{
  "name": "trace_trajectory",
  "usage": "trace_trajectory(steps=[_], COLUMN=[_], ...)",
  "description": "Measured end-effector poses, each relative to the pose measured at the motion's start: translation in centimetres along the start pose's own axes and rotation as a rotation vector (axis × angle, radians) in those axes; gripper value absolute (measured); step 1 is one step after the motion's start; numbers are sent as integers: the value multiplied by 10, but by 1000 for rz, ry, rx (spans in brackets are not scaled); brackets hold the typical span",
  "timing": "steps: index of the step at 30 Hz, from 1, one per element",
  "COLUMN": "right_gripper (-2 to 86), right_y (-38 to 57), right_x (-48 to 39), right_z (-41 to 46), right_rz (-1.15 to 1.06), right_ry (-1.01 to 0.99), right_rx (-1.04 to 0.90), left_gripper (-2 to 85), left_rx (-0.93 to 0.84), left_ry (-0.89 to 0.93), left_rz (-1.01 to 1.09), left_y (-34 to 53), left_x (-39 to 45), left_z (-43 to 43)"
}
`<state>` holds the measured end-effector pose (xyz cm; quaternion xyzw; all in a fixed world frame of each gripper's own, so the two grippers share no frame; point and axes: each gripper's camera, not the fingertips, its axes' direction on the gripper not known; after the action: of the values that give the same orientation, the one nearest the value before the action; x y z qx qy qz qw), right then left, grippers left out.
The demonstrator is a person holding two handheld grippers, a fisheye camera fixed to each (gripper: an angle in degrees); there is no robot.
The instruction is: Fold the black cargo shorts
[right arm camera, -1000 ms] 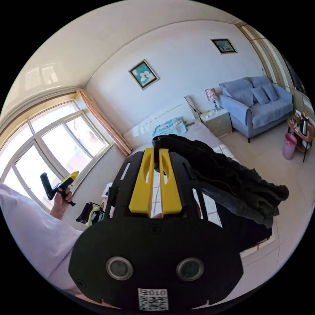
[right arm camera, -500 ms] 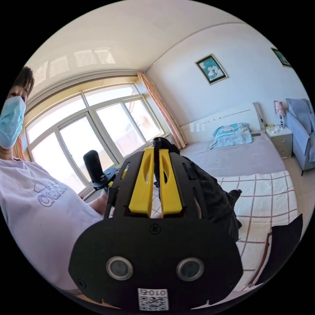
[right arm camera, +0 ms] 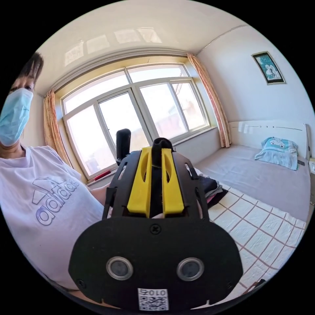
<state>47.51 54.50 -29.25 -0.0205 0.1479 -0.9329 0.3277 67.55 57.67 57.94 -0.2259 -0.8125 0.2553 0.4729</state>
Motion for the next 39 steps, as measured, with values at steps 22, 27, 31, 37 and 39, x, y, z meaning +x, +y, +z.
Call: trace_trajectory(steps=[22, 27, 31, 37, 39], right_gripper=[184, 215, 228, 228, 209], right_y=[172, 175, 170, 202, 222], right_x=[-19, -8, 28, 16, 19], right_z=[135, 142, 98, 103, 134], right_rz=[-222, -190, -102, -149, -176], right_ry=[357, 567, 768, 904, 921], right_rx=[-383, -375, -325, -354, -412], left_gripper=[4, 4, 4, 6, 6], left_rx=[378, 387, 389, 417, 408], left_ry=[194, 228, 226, 295, 326], left_rz=[-130, -108, -123, -205, -208], left_y=[-141, -153, -152, -156, -163], left_x=[20, 31, 30, 17, 20], left_z=[-121, -147, -169, -187, -187])
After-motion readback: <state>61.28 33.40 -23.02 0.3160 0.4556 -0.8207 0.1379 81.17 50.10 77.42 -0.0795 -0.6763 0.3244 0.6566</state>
